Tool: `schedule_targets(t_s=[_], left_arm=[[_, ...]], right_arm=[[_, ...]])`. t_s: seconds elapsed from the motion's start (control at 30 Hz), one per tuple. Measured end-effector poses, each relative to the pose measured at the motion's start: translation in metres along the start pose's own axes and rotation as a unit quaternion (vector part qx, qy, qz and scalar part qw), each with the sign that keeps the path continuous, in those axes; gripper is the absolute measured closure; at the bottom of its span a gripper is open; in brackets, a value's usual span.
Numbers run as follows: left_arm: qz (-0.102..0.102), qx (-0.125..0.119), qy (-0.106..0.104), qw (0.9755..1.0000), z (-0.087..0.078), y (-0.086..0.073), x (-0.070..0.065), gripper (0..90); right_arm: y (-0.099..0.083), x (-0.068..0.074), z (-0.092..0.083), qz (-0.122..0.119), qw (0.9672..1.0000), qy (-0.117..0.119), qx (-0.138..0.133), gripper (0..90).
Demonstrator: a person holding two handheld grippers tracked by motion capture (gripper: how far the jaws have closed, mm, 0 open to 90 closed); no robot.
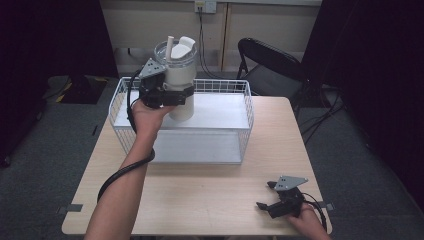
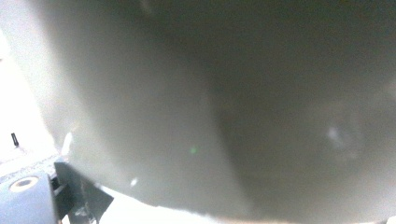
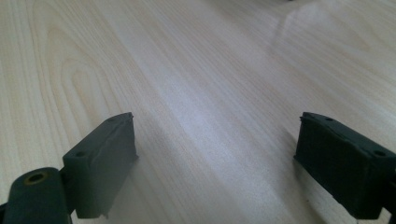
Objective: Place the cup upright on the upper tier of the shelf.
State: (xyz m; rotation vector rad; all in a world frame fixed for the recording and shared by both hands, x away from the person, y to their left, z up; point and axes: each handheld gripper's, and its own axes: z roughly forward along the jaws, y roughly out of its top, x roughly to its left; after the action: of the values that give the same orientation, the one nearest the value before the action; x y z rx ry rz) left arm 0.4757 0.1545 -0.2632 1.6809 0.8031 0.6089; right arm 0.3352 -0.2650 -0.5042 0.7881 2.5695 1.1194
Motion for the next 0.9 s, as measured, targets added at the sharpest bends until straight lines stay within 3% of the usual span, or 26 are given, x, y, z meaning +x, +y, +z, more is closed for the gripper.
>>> schedule_targets(t_s=[0.27,0.5,0.83,0.9], left_arm=[[-0.004,0.003,-0.004,1.0,0.0,-0.005,0.001,8.3],[-0.031,-0.006,-0.011,0.9994,-0.001,-0.013,0.003,7.2],[-0.031,-0.013,-0.007,0.9994,-0.003,-0.019,0.002,7.2],[-0.039,-0.016,-0.014,0.999,-0.003,-0.022,0.003,6.9]], right_arm=[[0.0,0.0,0.0,0.0,1.0,0.0,0.0,11.7],[0.0,0.0,0.0,0.0,1.0,0.0,0.0,11.6],[0.0,0.0,0.0,0.0,1.0,0.0,0.0,11.7],[0.0,0.0,0.0,0.0,1.0,0.0,0.0,11.6]])
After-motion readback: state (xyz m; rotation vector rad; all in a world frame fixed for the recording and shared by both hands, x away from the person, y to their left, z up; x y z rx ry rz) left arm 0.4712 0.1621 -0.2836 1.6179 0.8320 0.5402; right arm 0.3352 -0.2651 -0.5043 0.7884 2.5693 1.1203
